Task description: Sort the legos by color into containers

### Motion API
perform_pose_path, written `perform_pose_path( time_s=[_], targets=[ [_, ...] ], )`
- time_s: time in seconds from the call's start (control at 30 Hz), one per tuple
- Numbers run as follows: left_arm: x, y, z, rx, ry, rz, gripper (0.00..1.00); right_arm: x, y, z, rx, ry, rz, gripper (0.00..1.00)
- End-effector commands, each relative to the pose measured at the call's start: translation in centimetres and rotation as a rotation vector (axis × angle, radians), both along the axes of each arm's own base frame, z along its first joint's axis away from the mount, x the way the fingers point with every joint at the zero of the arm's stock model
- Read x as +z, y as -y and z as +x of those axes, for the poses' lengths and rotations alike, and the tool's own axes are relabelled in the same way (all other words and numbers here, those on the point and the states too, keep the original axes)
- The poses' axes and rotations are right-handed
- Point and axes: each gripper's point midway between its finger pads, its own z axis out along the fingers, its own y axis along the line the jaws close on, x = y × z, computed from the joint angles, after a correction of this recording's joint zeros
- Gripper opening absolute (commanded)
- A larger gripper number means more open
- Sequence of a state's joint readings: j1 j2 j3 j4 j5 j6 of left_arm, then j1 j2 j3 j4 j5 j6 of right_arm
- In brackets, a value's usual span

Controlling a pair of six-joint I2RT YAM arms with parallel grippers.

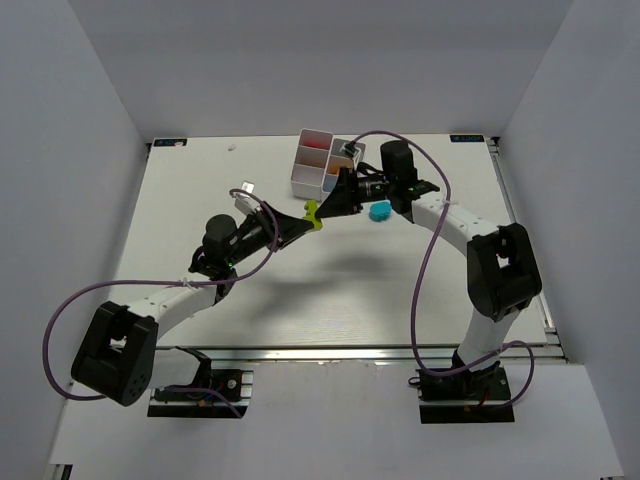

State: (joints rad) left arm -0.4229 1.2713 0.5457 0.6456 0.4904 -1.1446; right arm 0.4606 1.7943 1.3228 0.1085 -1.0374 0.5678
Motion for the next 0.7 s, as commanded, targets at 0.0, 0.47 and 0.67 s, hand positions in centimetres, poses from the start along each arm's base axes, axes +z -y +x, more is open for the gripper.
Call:
perform_pose_path(
  time_s=[0.0,0.47,0.67],
  targets=[
    [3.2,0.2,-0.8,-0.028,0.089,-0.070,0.00,1.7,-0.2,-0.8,0.065,-0.015,0.078,0.70],
    [3.4,0.5,-1.2,-0.059,0.093,-0.125,0.00,3.2,-0.8,-1.7,0.131,-0.058,0.168,0.38],
    [3.1,0.6,-1.2,-0.062,0.087,-0.128,0.00,4.0,-0.7,-2.1,0.147,-0.064,0.208,0.20]
  ],
)
